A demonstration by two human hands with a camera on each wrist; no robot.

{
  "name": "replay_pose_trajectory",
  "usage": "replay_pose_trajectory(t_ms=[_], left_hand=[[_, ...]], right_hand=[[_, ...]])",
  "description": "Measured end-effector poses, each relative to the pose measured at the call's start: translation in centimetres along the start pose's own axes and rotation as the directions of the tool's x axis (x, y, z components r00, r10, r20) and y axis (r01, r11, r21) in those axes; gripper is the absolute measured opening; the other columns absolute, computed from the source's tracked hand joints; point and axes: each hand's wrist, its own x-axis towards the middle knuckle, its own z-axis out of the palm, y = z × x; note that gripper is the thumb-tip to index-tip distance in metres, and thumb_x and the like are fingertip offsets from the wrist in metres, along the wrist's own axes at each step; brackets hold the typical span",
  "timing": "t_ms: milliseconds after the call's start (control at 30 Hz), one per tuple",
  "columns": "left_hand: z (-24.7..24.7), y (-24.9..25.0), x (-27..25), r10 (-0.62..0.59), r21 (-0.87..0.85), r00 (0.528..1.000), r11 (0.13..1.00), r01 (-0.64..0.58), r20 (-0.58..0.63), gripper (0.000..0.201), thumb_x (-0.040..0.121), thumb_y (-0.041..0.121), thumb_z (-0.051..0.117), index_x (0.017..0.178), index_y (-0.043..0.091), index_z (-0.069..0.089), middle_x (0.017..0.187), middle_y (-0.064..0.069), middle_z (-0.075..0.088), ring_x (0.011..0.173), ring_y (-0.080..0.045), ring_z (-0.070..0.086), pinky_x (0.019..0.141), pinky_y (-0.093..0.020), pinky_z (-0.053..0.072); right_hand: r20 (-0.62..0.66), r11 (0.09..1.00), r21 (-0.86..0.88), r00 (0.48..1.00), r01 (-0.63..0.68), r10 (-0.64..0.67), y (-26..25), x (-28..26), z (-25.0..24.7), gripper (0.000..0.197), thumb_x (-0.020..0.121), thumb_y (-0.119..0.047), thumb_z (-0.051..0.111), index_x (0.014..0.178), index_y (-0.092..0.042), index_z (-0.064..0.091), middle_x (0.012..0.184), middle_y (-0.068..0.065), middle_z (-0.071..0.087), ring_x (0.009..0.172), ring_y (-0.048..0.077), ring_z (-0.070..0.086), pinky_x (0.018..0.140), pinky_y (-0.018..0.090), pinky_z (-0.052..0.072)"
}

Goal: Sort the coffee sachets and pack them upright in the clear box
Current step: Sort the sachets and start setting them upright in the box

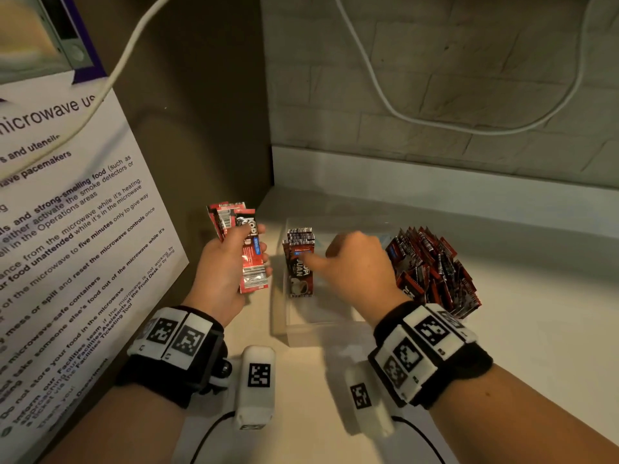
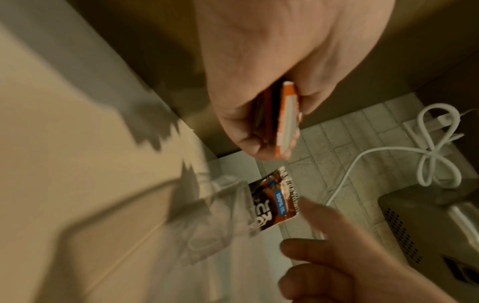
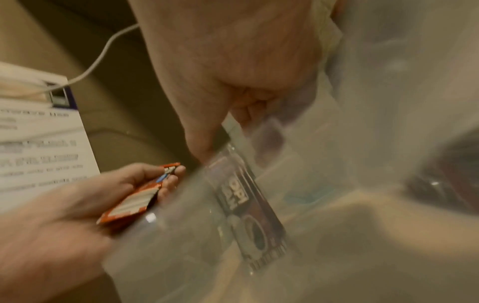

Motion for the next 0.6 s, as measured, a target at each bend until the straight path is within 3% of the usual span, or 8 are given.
replay_pose_trajectory(t_ms=[67,167,267,333,400,500,600], left_hand=[[0.2,0.3,-0.6,0.016,0.005,1.000,1.000,-0.016,0.026,0.011,0.094,0.022,0.059,0.094,0.014,0.067,0.071,-0.002,0.068,0.056,-0.010,0.066,0.049,-0.023,0.052],[1.2,0.5,-1.5,0.049,-0.026,0.996,0.999,-0.047,0.075,0.006,0.089,0.015,0.065,0.094,0.014,0.067,0.073,0.000,0.074,0.064,-0.014,0.072,0.050,-0.023,0.054],[2.2,0.6,-2.1,0.080,-0.034,0.988,0.996,-0.076,0.134,0.009,0.086,0.010,0.067,0.094,0.012,0.069,0.081,-0.005,0.075,0.072,-0.019,0.073,0.053,-0.026,0.055],[2.5,0.7,-2.3,0.096,-0.032,0.981,0.995,-0.091,0.171,0.006,0.085,0.012,0.067,0.091,0.012,0.069,0.079,-0.005,0.075,0.070,-0.019,0.073,0.052,-0.027,0.055],[2.7,0.8,-2.3,0.119,-0.018,0.975,0.993,-0.117,0.186,0.013,0.084,0.023,0.066,0.090,0.012,0.067,0.077,-0.004,0.074,0.069,-0.020,0.073,0.053,-0.029,0.055],[2.4,1.1,-2.0,0.115,-0.009,0.984,0.993,-0.115,0.137,0.020,0.088,0.034,0.062,0.086,0.015,0.062,0.068,0.002,0.069,0.062,-0.014,0.069,0.054,-0.025,0.054],[2.2,1.1,-1.7,0.074,-0.017,0.992,0.997,-0.073,0.105,0.019,0.092,0.034,0.060,0.083,0.017,0.059,0.063,0.004,0.063,0.055,-0.010,0.062,0.048,-0.020,0.049]], right_hand=[[-0.081,0.966,0.252,0.996,0.064,-0.045,-0.4,-0.1,-0.6,0.042,0.079,-0.046,0.069,0.067,-0.006,0.062,0.061,0.012,0.063,0.056,0.027,0.059,0.052,0.037,0.052],[-0.009,0.852,0.515,0.994,0.097,-0.107,-1.5,-0.3,-1.0,0.028,0.076,-0.028,0.077,0.080,-0.004,0.065,0.068,0.012,0.063,0.059,0.021,0.057,0.062,0.045,0.054],[0.118,0.807,0.583,0.974,0.089,-0.192,-2.4,-0.9,-1.0,0.027,0.076,-0.014,0.078,0.099,-0.009,0.065,0.075,-0.003,0.064,0.056,0.003,0.058,0.048,0.022,0.047],[0.116,0.771,0.632,0.973,0.083,-0.200,-2.6,-0.9,-0.5,0.029,0.081,-0.007,0.073,0.107,-0.010,0.063,0.084,0.000,0.066,0.053,-0.001,0.057,0.044,0.013,0.041],[0.084,0.717,0.694,0.981,0.066,-0.172,-2.5,-0.9,-0.5,0.022,0.086,-0.004,0.067,0.107,-0.006,0.061,0.083,0.004,0.065,0.050,0.000,0.055,0.044,0.012,0.040],[0.075,0.536,0.844,0.987,0.012,-0.140,-2.1,-1.1,-1.3,0.014,0.088,0.005,0.060,0.100,0.000,0.062,0.075,0.004,0.063,0.045,-0.002,0.054,0.042,0.010,0.039],[-0.022,0.480,0.869,0.978,0.121,-0.207,-1.5,-1.4,-2.2,0.018,0.083,0.010,0.060,0.093,-0.001,0.070,0.086,0.007,0.069,0.052,-0.001,0.056,0.045,0.013,0.040]])
